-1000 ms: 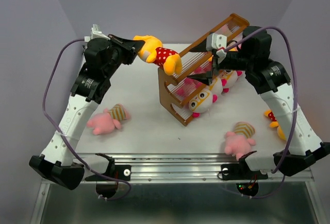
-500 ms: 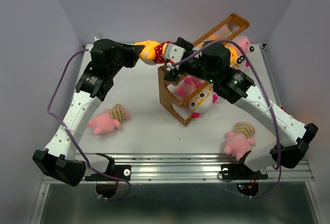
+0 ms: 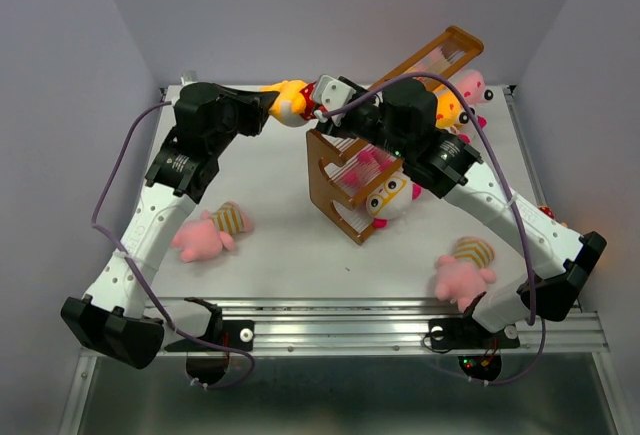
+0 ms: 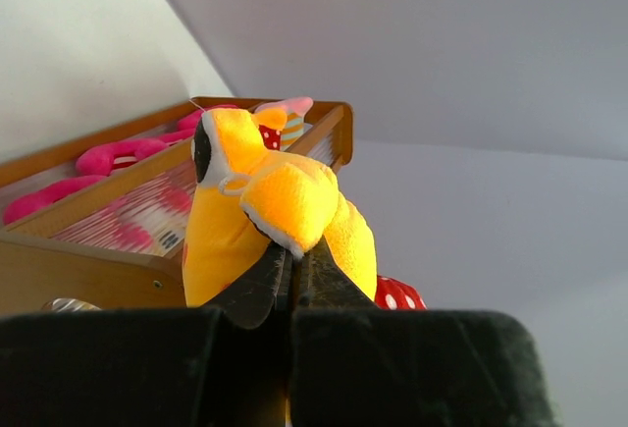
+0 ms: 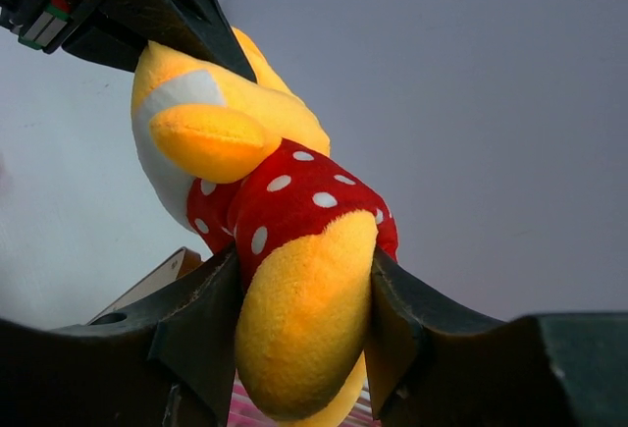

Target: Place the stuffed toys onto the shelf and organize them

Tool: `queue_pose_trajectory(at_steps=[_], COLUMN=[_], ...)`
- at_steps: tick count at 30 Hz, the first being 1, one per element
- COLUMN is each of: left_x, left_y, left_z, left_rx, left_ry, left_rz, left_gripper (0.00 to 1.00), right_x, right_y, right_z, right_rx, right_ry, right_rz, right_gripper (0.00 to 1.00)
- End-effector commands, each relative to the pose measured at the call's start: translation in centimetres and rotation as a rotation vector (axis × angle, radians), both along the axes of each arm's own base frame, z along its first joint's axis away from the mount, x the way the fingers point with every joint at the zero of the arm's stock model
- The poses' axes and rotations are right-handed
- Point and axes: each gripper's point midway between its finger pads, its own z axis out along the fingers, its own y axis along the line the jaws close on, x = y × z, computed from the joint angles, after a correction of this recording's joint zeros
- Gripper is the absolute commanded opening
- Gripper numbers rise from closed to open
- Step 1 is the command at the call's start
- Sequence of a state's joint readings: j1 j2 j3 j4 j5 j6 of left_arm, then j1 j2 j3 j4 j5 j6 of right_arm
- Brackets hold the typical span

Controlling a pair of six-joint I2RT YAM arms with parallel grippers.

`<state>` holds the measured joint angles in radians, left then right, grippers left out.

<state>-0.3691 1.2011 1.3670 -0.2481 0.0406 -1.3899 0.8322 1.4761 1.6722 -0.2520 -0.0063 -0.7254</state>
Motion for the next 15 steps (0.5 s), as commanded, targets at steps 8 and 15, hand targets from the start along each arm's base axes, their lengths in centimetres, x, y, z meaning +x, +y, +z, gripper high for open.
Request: queue_pose_trajectory(at_steps=[8,15], left_x=[-2.5,-2.8], left_y=[-0.5,6.3], left_z=[5.2,8.0], left_rx=[-0.05,0.185], left_ry=[-0.173,-0.313], left_rz=[-0.07,0.185], left_gripper=[0.0,0.0], right_x=[-0.7,-1.4], right_y=[-0.7,-5.0], right_z=[2.6,2.3], right_rx=[0.082,0.135], right_ry=[-0.02,0.085], right_rz=[-0.012,-0.083], right_gripper=[0.75,0.94])
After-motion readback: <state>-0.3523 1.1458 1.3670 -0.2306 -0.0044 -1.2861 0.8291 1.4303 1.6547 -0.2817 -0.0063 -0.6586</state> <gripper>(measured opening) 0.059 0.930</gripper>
